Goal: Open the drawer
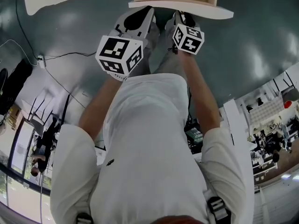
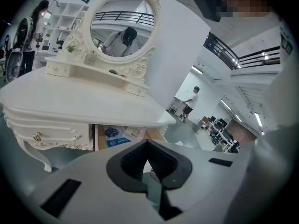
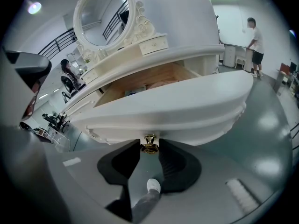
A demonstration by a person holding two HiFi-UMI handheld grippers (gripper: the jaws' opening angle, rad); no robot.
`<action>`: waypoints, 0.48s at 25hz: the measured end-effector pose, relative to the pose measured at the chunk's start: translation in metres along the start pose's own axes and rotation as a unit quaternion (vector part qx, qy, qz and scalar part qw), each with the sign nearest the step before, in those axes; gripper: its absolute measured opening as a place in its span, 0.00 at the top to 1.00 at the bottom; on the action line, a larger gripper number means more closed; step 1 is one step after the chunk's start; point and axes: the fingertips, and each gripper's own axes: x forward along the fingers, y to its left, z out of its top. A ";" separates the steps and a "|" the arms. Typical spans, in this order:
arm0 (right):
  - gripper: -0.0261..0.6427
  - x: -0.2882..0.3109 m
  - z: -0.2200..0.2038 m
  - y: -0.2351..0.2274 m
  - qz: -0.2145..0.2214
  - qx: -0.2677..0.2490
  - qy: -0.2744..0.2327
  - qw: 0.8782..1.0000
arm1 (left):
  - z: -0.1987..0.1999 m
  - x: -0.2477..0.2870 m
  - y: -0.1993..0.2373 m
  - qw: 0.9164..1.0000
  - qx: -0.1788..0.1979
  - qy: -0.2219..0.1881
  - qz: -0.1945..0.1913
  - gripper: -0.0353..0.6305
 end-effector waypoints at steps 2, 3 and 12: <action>0.76 -0.001 -0.002 0.000 -0.001 -0.001 0.002 1.000 | 0.000 0.002 -0.001 1.000 0.001 0.002 -0.003 0.93; 0.76 -0.002 -0.004 0.001 -0.002 0.000 0.003 1.000 | 0.000 0.002 -0.001 1.000 0.002 0.002 -0.004 0.93; 0.76 -0.017 -0.021 -0.001 -0.008 0.000 0.011 1.000 | -0.001 0.005 -0.009 1.000 0.003 0.003 -0.012 0.93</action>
